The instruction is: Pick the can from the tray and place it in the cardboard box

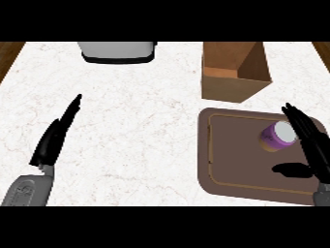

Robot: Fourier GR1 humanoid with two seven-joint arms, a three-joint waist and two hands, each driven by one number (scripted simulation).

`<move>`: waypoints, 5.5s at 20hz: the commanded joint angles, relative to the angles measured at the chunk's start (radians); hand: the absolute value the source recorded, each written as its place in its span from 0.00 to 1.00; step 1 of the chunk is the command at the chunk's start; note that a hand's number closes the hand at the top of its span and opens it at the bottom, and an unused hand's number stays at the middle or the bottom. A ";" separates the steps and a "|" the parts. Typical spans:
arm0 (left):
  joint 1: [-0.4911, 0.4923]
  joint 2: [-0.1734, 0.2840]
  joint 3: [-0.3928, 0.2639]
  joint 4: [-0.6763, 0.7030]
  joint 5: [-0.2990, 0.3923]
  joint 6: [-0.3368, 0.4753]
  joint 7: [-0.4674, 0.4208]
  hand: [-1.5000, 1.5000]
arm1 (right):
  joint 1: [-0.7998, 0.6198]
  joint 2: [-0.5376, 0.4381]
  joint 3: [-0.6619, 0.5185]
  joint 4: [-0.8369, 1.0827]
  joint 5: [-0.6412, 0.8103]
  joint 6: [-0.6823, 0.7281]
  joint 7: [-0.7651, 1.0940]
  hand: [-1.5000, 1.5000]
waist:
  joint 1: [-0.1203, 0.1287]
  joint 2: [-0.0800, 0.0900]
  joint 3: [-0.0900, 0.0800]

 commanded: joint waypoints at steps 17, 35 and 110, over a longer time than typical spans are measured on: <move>-0.033 -0.013 0.034 0.038 -0.005 -0.012 -0.018 0.50 | -0.128 0.078 -0.037 0.209 0.080 -0.374 -0.130 1.00 | 0.005 0.007 0.009; -0.069 -0.028 -0.030 0.015 -0.023 -0.058 -0.002 0.50 | -0.625 0.266 0.461 0.232 0.499 0.149 0.836 1.00 | 0.118 0.011 0.007; -0.008 -0.038 0.030 -0.057 -0.027 -0.032 0.048 0.50 | -0.577 -0.025 -0.448 0.492 -0.605 -0.268 0.036 0.00 | 0.005 0.005 0.010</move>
